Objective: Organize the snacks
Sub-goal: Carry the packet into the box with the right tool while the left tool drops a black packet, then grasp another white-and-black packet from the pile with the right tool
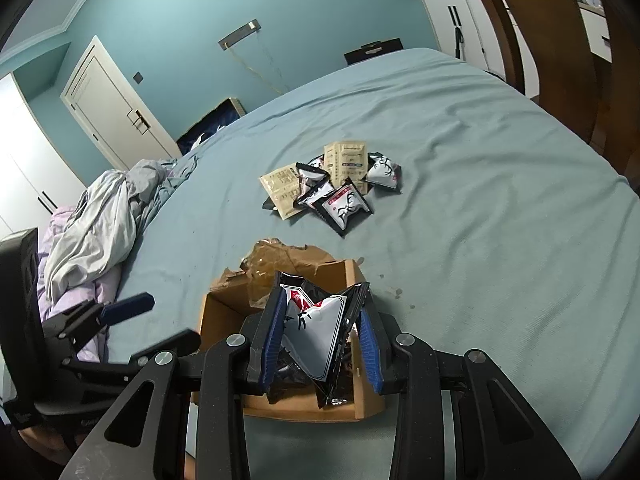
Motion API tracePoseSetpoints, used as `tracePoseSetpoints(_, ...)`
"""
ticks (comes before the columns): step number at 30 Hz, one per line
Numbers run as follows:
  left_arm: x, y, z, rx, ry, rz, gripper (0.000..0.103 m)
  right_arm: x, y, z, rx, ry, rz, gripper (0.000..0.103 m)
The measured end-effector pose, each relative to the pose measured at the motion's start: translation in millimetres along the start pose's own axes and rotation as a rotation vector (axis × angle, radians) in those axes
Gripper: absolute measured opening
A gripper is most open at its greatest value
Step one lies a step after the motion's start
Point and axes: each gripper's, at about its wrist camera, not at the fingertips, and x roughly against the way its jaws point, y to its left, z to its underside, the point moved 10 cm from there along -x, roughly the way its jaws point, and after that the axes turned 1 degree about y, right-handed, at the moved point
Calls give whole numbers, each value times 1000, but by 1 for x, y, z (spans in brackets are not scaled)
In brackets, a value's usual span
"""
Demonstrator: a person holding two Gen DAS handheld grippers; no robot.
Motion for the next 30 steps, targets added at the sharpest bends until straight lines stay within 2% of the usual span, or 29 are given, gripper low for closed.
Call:
tracePoseSetpoints(8, -20, 24, 7, 58, 70, -76, 81, -11, 18, 6, 63, 30, -27, 33)
tracePoseSetpoints(14, -20, 33, 8, 104, 77, -74, 81, -18, 26, 11, 61, 74, -79, 35)
tracePoseSetpoints(16, -21, 34, 10, 104, 84, -80, 81, -19, 25, 12, 42, 94, -94, 43)
tracePoseSetpoints(18, -21, 34, 11, 101, 87, -82, 82, -17, 19, 9, 25, 79, -73, 64)
tracePoseSetpoints(20, -21, 33, 11, 98, 87, -83, 82, -12, 17, 4, 12, 47, -50, 70)
tracePoseSetpoints(27, -18, 30, 12, 87, 86, -81, 83, 0, 7, 3, 17, 4, 63, 70)
tracePoseSetpoints(30, -17, 29, 12, 81, 86, -78, 83, 5, 10, 3, 7, -3, 66, 70)
